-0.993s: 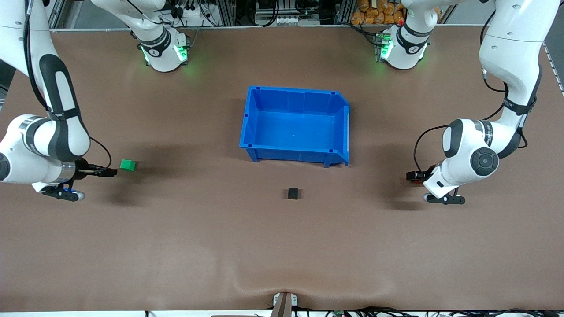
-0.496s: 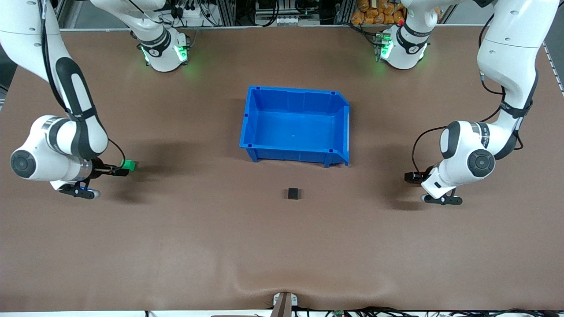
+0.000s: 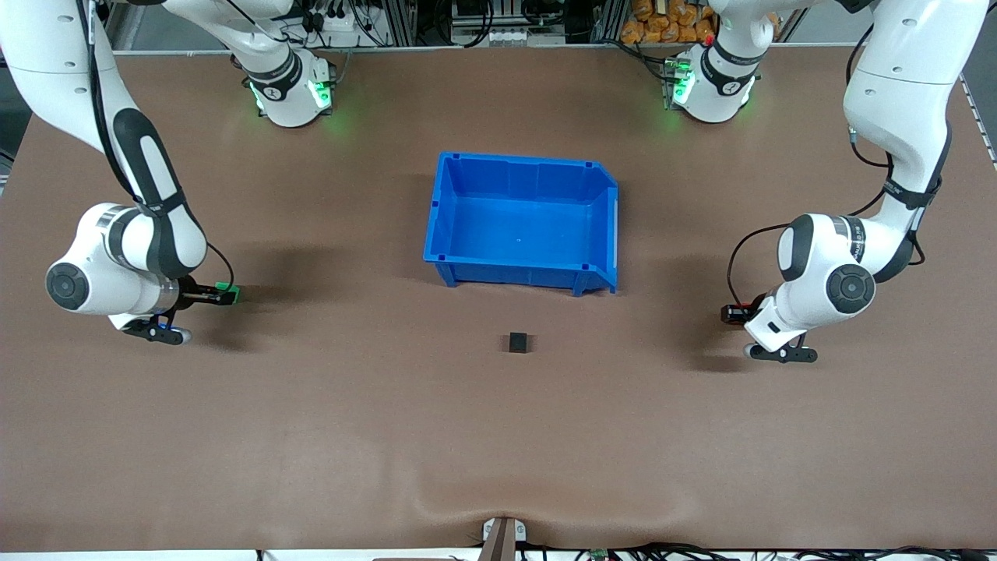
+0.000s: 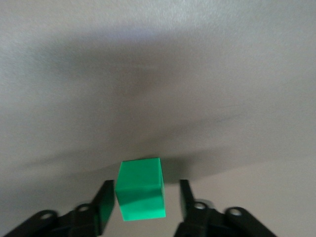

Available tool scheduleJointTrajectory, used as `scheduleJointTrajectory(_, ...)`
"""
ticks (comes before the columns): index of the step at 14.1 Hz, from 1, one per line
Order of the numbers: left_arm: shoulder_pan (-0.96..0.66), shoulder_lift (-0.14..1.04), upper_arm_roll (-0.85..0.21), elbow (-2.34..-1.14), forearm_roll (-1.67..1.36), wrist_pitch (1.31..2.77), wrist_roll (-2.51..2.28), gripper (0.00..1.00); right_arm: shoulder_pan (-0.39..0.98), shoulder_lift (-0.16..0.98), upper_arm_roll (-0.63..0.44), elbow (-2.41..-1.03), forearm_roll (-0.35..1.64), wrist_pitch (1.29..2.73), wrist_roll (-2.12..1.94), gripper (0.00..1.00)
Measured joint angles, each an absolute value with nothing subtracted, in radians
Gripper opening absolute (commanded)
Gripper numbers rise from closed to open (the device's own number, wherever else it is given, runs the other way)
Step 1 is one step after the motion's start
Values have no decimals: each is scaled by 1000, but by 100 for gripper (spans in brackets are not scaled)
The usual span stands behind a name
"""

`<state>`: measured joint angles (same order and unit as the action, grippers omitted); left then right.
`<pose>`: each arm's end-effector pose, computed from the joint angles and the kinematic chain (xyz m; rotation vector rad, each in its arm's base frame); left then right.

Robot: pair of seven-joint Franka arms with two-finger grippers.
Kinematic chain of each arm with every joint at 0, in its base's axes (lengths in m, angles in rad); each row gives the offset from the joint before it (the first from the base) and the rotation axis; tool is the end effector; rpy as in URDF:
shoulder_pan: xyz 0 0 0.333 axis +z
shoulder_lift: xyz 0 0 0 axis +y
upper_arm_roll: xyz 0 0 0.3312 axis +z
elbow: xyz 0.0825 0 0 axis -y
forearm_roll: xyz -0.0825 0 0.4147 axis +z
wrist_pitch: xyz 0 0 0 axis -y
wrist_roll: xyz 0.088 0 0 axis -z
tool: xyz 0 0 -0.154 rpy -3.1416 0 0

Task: Attach green and red cubes to black cube
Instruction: 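Close the left gripper on the red cube while the right gripper grasps the green cube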

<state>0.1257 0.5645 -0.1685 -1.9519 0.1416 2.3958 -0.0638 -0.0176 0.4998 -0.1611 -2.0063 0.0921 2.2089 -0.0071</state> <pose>0.6267 -0.0241 0.1218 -3.1304 0.1060 0.1705 0.5753 -0.1016 0.1298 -3.0757 0.3539 0.4499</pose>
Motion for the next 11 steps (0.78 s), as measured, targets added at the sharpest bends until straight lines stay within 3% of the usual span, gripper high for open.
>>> scheduleJointTrajectory(1,126,564,-168,-1952,142,2396,-64,8,-18,504,-161,-2011,92,2224,-7,47)
scheduleJointTrajectory(3,126,564,-168,-1952,142,2396,-64,4,-18,515,-161,-2012,92,2250,-7,35)
scheduleJointTrajectory(5,126,564,-168,-1951,142,2397,-85,4,-17,521,-161,-2012,93,2264,-3,0)
scheduleJointTrajectory(11,116,564,-185,-1895,142,2400,-311,3,-15,521,-130,-1992,93,2227,184,0)
